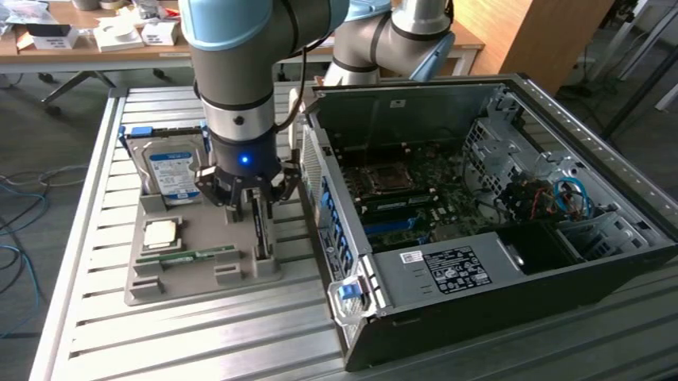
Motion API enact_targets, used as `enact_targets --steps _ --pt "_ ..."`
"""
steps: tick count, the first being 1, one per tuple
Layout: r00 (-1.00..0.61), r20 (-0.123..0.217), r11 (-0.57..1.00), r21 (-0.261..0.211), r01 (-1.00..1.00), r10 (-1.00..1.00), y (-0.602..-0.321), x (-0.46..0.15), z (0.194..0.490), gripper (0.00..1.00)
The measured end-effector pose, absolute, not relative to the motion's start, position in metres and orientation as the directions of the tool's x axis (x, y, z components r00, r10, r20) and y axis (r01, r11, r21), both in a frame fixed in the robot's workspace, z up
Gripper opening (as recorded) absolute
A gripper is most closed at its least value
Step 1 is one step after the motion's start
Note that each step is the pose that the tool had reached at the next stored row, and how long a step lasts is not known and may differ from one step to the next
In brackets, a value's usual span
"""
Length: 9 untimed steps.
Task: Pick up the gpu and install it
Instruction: 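Pick up the gpu and move the gpu toward the slot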
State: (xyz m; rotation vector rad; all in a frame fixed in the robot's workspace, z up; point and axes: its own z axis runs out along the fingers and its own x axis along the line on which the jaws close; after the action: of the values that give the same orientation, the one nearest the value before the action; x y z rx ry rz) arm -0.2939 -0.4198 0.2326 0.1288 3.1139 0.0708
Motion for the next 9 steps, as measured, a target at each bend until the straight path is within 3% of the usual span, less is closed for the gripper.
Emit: enact_targets --steps 9 --pt "-0.996 -0.022 0.996 0.046 0.082 0.083 -0.4203 -0.2923 0.2326 0.49"
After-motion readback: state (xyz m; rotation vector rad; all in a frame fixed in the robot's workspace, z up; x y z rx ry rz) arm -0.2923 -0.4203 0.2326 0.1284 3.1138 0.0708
